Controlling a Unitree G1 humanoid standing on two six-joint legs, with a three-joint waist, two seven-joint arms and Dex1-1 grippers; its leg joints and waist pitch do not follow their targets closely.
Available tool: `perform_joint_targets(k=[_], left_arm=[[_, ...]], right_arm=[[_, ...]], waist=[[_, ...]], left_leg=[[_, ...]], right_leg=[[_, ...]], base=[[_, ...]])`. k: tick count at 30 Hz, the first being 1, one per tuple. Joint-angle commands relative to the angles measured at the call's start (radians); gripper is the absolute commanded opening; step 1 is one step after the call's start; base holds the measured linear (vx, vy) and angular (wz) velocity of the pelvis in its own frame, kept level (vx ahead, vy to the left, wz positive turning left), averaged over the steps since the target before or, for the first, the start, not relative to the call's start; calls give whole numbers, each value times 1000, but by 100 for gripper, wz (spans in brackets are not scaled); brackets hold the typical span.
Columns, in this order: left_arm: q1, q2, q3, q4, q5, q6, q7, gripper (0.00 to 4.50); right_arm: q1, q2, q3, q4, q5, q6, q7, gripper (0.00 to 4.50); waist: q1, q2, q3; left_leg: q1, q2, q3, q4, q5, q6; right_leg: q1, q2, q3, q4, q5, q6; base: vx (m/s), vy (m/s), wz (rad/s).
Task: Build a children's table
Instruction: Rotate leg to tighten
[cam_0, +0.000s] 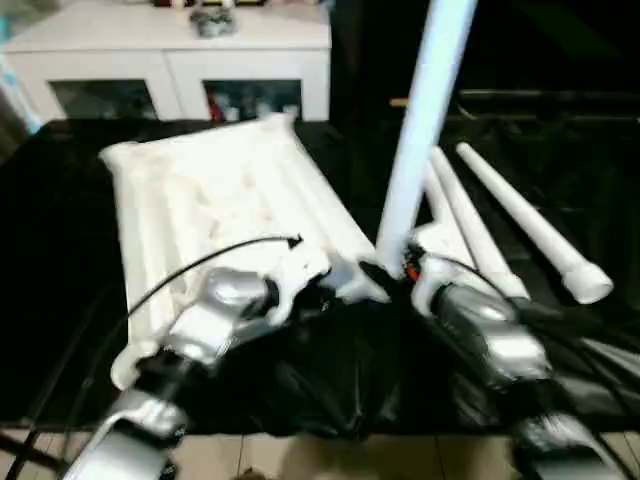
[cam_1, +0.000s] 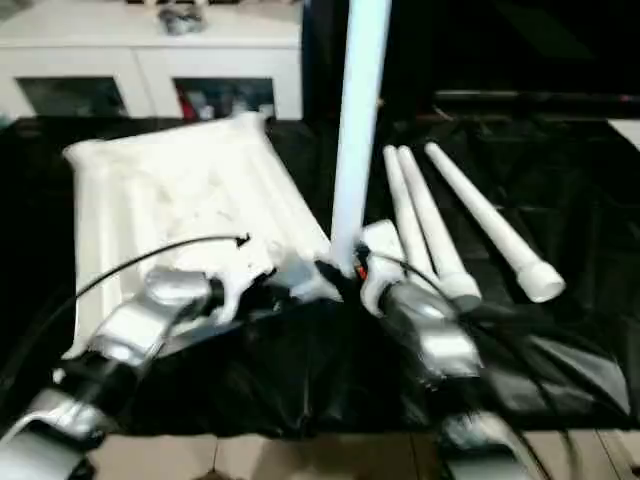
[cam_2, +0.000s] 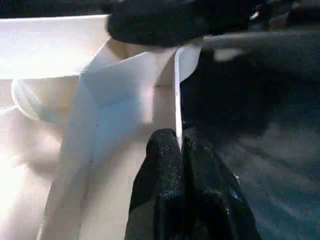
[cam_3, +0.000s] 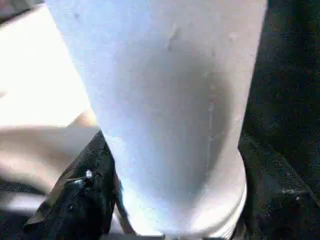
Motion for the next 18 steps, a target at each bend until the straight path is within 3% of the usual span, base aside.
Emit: perform_joint_targets(k=[1, 3, 4, 5, 7, 9, 10, 14, 18], left_arm=[[-12, -61, -49, -39, -28, 4, -10, 0], [-9, -70, -57, -45, -25, 4, -7, 0], [-7, -72, -60, -47, -24, 2, -9, 0], [-4, -73, -66, -50, -26, -7, -19, 0], [-1, -70, -69, -56, -23, -9, -24, 0], [7, -55, -71, -72, -25, -14, -49, 0], [10, -44, -73, -78, -25, -23, -65, 0], [24, 12, -82, -95, -41, -62, -148, 0], [31, 65, -88, -101, -50, -95, -218, 0]], right_arm=[[-25, 43, 15, 75, -22, -11, -42, 279], [-38, 58, 6, 95, -20, -21, -40, 279], [-43, 64, 1, 102, -16, -22, -36, 335], [-50, 71, 1, 111, -8, -31, -15, 349], [-56, 71, 2, 126, -14, -48, -12, 349], [-57, 56, 19, 137, -33, -80, 9, 381], [-53, 46, 29, 135, -41, -92, 25, 381], [-10, -10, 62, 78, -42, -108, 158, 381], [36, -69, 91, 13, -32, -110, 297, 381]], waist=[[9, -9, -60], [10, -9, -62], [11, -9, -63], [14, -9, -63], [18, -8, -63], [23, -6, -63], [22, -2, -62], [22, -4, -61], [27, -2, -58]], left_leg=[[4, 65, -29, -71, -199, 31], [3, 64, -27, -68, -177, 43], [-1, 62, -26, -66, -158, 55], [-1, 61, -25, -65, -143, 66], [0, 64, -25, -65, -141, 72], [2, 66, -24, -65, -144, 68], [3, 68, -26, -67, -158, 65], [1, 67, -26, -68, -192, 65], [7, 69, -24, -69, -208, 67]], right_leg=[[43, -109, 69, -92, -275, -168], [44, -109, 69, -85, -216, -187], [48, -109, 68, -82, -184, -196], [49, -109, 67, -81, -173, -196], [48, -110, 66, -83, -183, -196], [47, -110, 68, -82, -183, -199], [46, -108, 67, -81, -186, -199], [49, -109, 68, -84, -207, -188], [43, -107, 70, -88, -237, -182]], base=[[0, 0, 0], [0, 0, 0], [0, 0, 0], [0, 0, 0], [0, 0, 0], [0, 0, 0], [0, 0, 0], [0, 0, 0], [0, 0, 0]])
